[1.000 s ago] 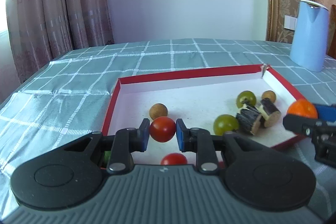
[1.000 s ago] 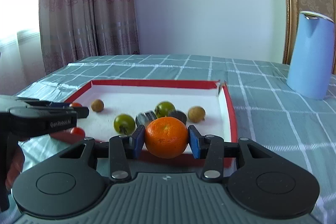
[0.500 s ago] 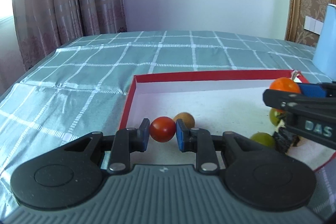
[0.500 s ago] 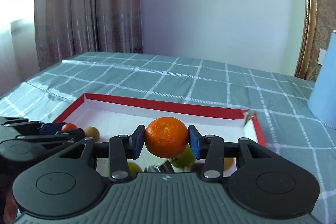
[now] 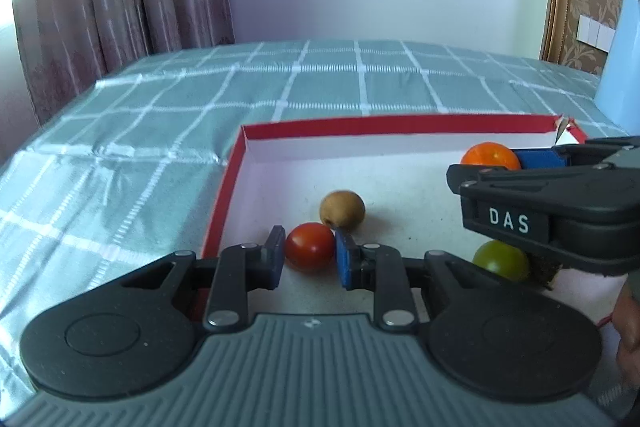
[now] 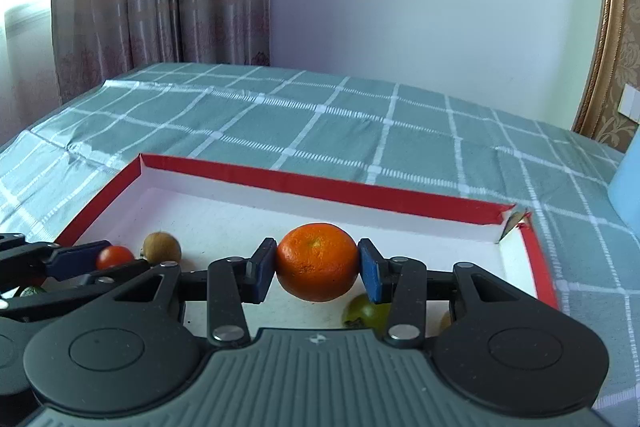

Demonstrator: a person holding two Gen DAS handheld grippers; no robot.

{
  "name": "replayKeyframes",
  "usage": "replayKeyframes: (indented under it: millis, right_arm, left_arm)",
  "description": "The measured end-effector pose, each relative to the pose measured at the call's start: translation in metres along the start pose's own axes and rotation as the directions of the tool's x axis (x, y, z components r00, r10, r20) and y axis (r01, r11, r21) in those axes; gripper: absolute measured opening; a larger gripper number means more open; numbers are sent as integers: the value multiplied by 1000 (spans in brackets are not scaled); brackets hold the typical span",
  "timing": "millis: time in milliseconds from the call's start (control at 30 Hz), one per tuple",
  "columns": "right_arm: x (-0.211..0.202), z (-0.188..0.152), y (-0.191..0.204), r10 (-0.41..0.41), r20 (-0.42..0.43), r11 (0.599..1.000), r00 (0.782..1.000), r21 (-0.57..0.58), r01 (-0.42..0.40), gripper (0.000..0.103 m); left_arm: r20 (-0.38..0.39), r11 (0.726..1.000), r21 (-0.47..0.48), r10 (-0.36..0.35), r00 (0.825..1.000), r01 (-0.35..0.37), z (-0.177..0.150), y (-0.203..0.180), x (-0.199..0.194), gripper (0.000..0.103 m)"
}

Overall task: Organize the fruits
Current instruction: 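Carry the orange into the tray with the right gripper while the left carries the cherry tomato in, then open both grippers to release the orange and cherry tomato in the tray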

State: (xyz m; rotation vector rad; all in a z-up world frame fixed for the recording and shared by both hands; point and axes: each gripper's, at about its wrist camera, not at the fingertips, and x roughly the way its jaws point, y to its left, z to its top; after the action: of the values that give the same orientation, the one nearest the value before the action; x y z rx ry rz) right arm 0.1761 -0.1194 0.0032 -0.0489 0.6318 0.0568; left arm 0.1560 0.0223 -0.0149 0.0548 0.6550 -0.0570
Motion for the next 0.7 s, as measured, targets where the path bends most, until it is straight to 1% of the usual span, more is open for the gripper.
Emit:
replayKeyframes:
  millis: [167, 333, 400, 467, 533, 600, 667, 700]
  right_arm:
    - [6, 3, 4, 8, -32, 1000, 999, 3, -8, 43]
    - [16, 5, 5, -7, -49, 1000, 999, 24, 8, 43]
    - [16, 6, 5, -7, -56, 1000, 998, 19, 8, 43]
    - [16, 6, 8, -8, -61, 1000, 998, 0, 8, 43]
    - [16, 5, 6, 0, -62, 1000, 998, 22, 2, 44]
    - [16, 6, 4, 8, -67, 1000, 998, 29, -6, 44]
    - [16, 5, 4, 12, -67, 1000, 998, 25, -11, 44]
    - [15, 5, 3, 17, -67, 999, 998, 32, -15, 44]
  left_arm:
    - [3, 1000, 0, 14, 1000, -14, 4, 0, 6, 25]
    - [10, 1000, 7, 31, 999, -31, 6, -1, 9, 27]
    - [12, 999, 2, 35, 999, -35, 6, 0, 10, 29]
    - [14, 999, 1, 46, 999, -46, 6, 0, 10, 34]
    - [13, 999, -6, 44, 999, -44, 6, 1, 11, 34]
    - [13, 999, -13, 47, 999, -47, 6, 3, 11, 37]
    - [13, 999, -16, 52, 999, -51, 6, 3, 10, 43]
    - [13, 999, -15, 48, 999, -48, 6, 3, 10, 44]
